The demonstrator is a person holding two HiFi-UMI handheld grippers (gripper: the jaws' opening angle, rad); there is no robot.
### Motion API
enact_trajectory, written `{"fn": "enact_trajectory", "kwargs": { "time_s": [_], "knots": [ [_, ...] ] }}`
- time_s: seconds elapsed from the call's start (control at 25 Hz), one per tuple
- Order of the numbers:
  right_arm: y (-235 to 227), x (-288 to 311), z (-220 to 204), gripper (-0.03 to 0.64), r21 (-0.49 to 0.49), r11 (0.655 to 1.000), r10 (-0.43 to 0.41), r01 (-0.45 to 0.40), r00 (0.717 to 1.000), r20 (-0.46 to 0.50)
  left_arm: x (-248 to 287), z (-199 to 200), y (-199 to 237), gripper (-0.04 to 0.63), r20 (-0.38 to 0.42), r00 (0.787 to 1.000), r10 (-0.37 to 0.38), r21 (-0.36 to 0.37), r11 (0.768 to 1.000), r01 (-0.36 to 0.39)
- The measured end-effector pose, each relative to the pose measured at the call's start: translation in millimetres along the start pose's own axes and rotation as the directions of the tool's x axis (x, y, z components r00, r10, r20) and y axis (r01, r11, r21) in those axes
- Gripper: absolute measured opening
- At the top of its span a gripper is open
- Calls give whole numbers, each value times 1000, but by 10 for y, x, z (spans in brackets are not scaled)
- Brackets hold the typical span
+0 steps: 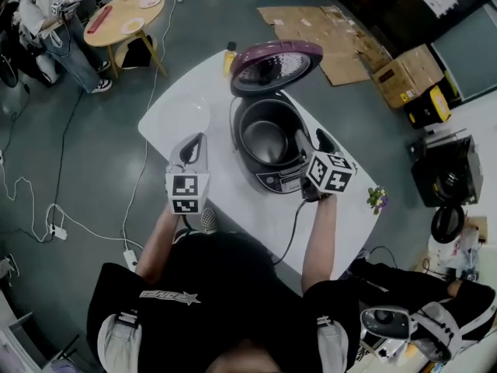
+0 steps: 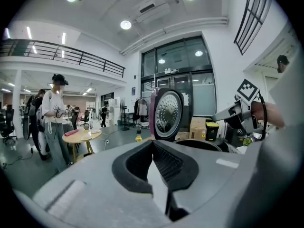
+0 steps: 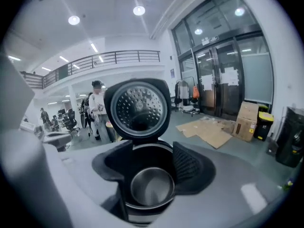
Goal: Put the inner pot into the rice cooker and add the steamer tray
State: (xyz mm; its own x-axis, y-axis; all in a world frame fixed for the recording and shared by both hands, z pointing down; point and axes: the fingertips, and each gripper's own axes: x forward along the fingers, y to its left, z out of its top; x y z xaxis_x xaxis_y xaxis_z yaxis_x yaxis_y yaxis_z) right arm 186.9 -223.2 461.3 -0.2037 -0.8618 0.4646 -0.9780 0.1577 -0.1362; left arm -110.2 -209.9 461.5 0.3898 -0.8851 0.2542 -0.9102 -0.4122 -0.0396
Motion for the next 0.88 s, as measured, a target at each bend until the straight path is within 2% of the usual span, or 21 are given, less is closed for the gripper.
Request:
{"fn": "enact_trajectory", "kwargs": {
  "time_s": [0.16, 0.28, 0.44, 0.52, 0.6, 0.64, 0.72, 0.88],
  "knots": [
    [222, -428, 90, 267, -44, 998, -39, 47, 985, 167, -17, 114, -121, 11, 26, 998, -57, 28, 998, 56],
    [320, -711, 53, 245, -55, 993, -91, 108, 966, 243, -22, 180, -238, 11, 37, 994, -101, 50, 994, 99],
    [468, -995, -153, 194, -9, 990, -130, 138, 950, 284, -34, 174, -383, 11, 38, 988, -149, 69, 987, 147],
    [492, -1115, -247, 114, -9, 982, -178, 190, 933, 313, -44, 146, -456, 11, 32, 984, -173, 75, 983, 170],
    [518, -1199, -339, 95, -3, 974, -212, 226, 917, 337, -52, 118, -506, 11, 24, 982, -188, 82, 979, 186],
    [533, -1225, -392, 65, 0, 971, -224, 239, 912, 343, -57, 107, -520, 11, 20, 981, -193, 84, 978, 191],
    [572, -1247, -517, 6, -5, 967, -238, 254, 911, 337, -70, 84, -533, 11, 12, 980, -198, 88, 977, 196],
    [639, -1236, -677, 5, -1, 972, -225, 237, 923, 313, -104, 59, -531, 11, 9, 980, -201, 92, 976, 199]
  ]
}}
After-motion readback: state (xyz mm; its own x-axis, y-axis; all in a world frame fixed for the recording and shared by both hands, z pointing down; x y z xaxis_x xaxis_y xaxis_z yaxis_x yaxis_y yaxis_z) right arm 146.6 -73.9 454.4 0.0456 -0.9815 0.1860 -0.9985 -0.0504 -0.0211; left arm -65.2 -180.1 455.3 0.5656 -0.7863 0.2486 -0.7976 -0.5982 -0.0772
